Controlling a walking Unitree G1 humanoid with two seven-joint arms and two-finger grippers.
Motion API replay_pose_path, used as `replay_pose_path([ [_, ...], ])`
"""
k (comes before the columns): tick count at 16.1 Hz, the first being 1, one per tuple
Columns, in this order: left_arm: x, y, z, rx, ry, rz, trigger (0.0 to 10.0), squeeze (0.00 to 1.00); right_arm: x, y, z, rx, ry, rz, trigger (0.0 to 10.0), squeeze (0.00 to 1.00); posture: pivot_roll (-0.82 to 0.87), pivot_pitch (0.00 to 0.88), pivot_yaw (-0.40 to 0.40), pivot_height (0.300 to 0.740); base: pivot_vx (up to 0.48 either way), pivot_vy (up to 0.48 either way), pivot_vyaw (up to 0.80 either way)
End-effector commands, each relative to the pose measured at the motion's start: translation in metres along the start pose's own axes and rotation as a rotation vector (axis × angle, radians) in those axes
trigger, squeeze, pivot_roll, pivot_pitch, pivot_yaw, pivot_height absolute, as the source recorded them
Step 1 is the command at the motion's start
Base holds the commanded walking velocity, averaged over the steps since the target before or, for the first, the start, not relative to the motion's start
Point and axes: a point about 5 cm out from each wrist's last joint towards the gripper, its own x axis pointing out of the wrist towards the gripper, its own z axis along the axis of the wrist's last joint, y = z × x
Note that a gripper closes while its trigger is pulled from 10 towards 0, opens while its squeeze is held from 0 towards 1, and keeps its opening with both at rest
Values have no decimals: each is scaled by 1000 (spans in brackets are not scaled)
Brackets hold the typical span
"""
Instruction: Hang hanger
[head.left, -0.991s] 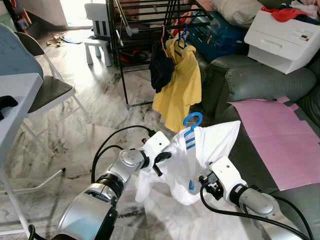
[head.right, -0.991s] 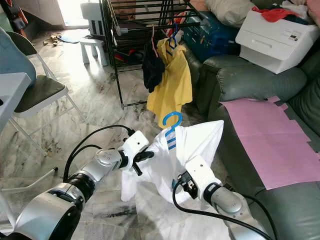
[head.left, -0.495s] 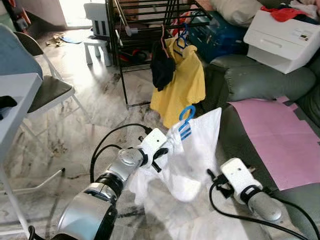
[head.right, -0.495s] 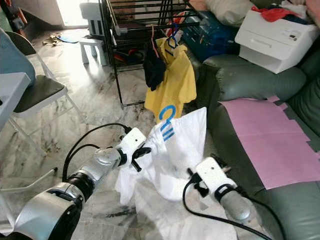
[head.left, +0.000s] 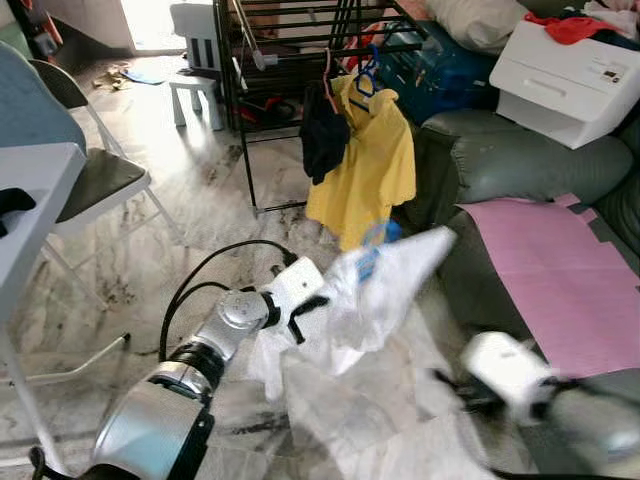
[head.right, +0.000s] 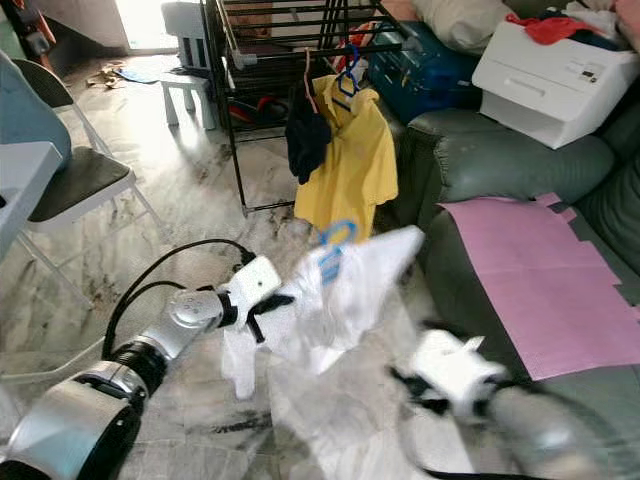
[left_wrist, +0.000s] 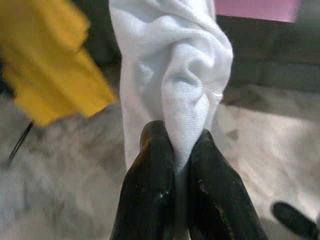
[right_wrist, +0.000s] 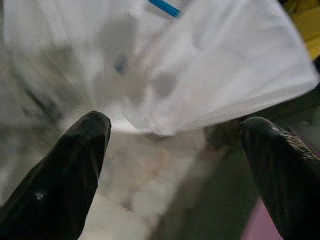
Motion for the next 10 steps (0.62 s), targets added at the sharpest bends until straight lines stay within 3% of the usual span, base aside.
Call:
replay_pose_path([
  [1,2,2,18,105,-65,-55,0,0,-8,-8,3,-39,-9,6,10000,1000,-74,0,-27,740,0,0,0],
  [2,0,-2,16,179,-60,-128,0,0,-18,-18,1,-93,21,1,10000,1000,-79,0,-25,740,0,0,0],
  [4,-2,-12,14,250,-73,-233,0,0,-29,-31,-2,-156,58,2,10000,1000,-85,0,-19,740,0,0,0],
  [9,-1,-26,21,320,-151,-350,0,0,-31,-31,1,-146,23,76,10000,1000,-84,0,-19,740,0,0,0],
  [10,0,-26,25,337,-167,-364,0,0,-29,-28,1,-120,8,114,10000,949,-82,0,-20,740,0,0,0],
])
